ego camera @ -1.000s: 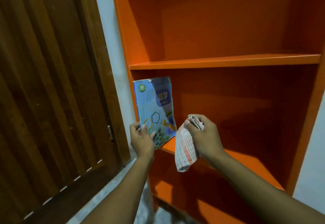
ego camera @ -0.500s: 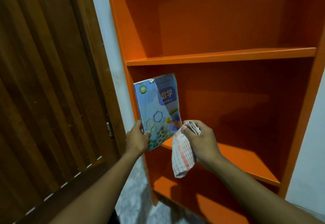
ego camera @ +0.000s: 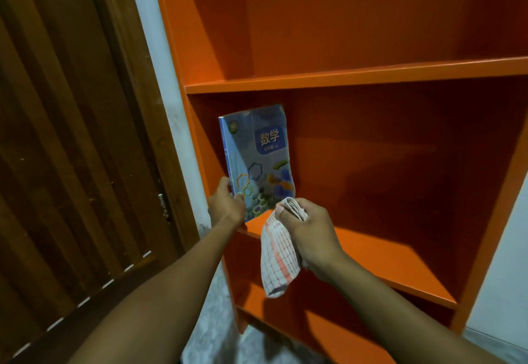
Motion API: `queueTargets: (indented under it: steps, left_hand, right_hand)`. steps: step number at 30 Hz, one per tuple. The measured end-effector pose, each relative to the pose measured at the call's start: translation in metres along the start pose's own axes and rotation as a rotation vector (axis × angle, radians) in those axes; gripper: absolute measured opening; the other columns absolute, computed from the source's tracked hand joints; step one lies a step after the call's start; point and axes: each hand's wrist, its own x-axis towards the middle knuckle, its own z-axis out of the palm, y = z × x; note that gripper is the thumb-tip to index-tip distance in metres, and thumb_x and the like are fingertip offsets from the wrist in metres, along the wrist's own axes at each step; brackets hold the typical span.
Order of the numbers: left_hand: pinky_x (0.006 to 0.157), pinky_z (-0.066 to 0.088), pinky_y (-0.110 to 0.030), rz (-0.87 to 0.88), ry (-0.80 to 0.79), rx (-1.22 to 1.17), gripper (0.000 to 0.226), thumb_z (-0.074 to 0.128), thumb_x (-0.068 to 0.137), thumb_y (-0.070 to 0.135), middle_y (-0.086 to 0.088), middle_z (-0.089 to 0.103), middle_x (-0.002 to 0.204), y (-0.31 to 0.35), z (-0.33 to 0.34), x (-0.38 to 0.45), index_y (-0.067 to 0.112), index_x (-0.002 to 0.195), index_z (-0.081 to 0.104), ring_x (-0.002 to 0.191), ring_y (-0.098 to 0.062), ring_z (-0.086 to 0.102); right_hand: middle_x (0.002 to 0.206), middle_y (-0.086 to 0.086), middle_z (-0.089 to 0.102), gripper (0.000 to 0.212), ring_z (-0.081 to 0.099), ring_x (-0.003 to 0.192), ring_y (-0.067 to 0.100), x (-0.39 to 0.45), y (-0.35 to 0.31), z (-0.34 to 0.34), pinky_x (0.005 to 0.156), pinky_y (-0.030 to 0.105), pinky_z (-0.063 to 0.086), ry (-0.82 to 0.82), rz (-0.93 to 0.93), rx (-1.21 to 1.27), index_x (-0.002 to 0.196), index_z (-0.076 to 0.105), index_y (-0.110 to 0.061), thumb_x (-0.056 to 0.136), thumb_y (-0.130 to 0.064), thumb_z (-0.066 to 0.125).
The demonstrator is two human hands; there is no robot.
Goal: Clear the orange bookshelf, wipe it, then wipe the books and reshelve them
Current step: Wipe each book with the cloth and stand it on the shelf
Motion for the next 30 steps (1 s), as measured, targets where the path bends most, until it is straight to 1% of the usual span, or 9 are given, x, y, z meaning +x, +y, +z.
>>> queueTargets:
  steps: [1,3,6,10,13,17,21,25,30]
  left_hand:
    - [0.049,0.044,-0.031,-0.004,0.006,0.002,0.012,0.059,0.097,0.01,-0.007,0.062,0.088,0.002,0.005,0.004,0.014,0.105,0.051,0.069,-0.022,0.058]
    - [0.05,0.043,-0.041,-0.011,0.01,0.004,0.013,0.059,0.098,0.009,-0.006,0.055,0.077,0.003,0.014,0.011,0.011,0.107,0.05,0.06,-0.021,0.05]
    - [0.042,0.034,-0.025,-0.012,0.014,0.017,0.011,0.056,0.098,0.008,-0.009,0.058,0.084,0.006,0.025,0.022,0.012,0.108,0.051,0.057,-0.014,0.049]
    - [0.059,0.046,-0.034,-0.072,0.026,0.002,0.015,0.046,0.097,0.002,-0.014,0.061,0.095,0.009,0.04,0.039,0.012,0.108,0.05,0.079,-0.031,0.062]
    - [0.066,0.047,-0.038,-0.151,0.064,0.015,0.018,0.045,0.091,-0.002,-0.013,0.057,0.093,0.008,0.047,0.048,0.011,0.103,0.049,0.085,-0.037,0.059]
    - [0.064,0.055,-0.045,-0.191,0.106,0.002,0.021,0.046,0.087,-0.004,-0.014,0.059,0.091,0.006,0.049,0.054,0.014,0.098,0.049,0.081,-0.038,0.06]
    - [0.072,0.058,-0.047,-0.186,0.152,-0.018,0.016,0.047,0.093,0.001,-0.015,0.063,0.097,0.003,0.049,0.052,0.015,0.098,0.053,0.088,-0.038,0.064]
    - [0.065,0.044,-0.037,-0.157,0.141,0.008,0.019,0.051,0.099,0.01,-0.016,0.067,0.101,-0.002,0.041,0.049,0.017,0.116,0.057,0.087,-0.033,0.063]
    - [0.069,0.046,-0.038,-0.199,0.144,-0.001,0.023,0.055,0.099,0.014,-0.017,0.067,0.11,-0.001,0.039,0.047,0.015,0.122,0.056,0.098,-0.036,0.065]
  right_hand:
    - [0.07,0.005,0.061,0.015,0.057,0.069,0.019,0.002,0.003,-0.003,0.065,0.036,0.041,-0.003,0.007,0.001,0.081,0.067,-0.019,0.093,-0.027,0.067]
    - [0.069,0.002,0.058,0.016,0.054,0.067,0.019,0.006,0.009,-0.01,0.064,0.035,0.04,-0.008,0.019,-0.006,0.08,0.066,-0.02,0.094,-0.027,0.066]
    - [0.07,0.003,0.06,0.016,0.057,0.068,0.022,0.013,0.016,-0.026,0.064,0.037,0.041,0.003,0.029,-0.023,0.081,0.066,-0.02,0.094,-0.029,0.066]
    - [0.078,0.011,0.066,0.015,0.066,0.079,0.036,0.022,0.026,-0.046,0.067,0.041,0.046,0.044,0.053,0.008,0.082,0.068,-0.02,0.092,-0.032,0.066]
    - [0.086,0.023,0.065,0.016,0.065,0.089,0.047,0.023,0.026,-0.055,0.069,0.044,0.047,0.054,0.057,0.05,0.085,0.069,-0.016,0.093,-0.03,0.067]
    - [0.089,0.023,0.066,0.015,0.066,0.082,0.04,0.022,0.022,-0.061,0.069,0.043,0.048,0.056,0.06,0.065,0.087,0.069,-0.015,0.095,-0.027,0.065]
    - [0.076,0.008,0.064,0.015,0.062,0.074,0.026,0.019,0.022,-0.057,0.067,0.041,0.046,0.047,0.064,0.075,0.086,0.069,-0.016,0.095,-0.027,0.065]
    - [0.075,0.005,0.064,0.015,0.061,0.072,0.022,0.013,0.017,-0.054,0.067,0.039,0.046,0.051,0.04,0.088,0.087,0.068,-0.013,0.095,-0.025,0.065]
    - [0.073,0.005,0.061,0.016,0.059,0.07,0.021,0.004,0.008,-0.043,0.066,0.038,0.043,0.036,0.046,0.108,0.086,0.067,-0.012,0.095,-0.025,0.065]
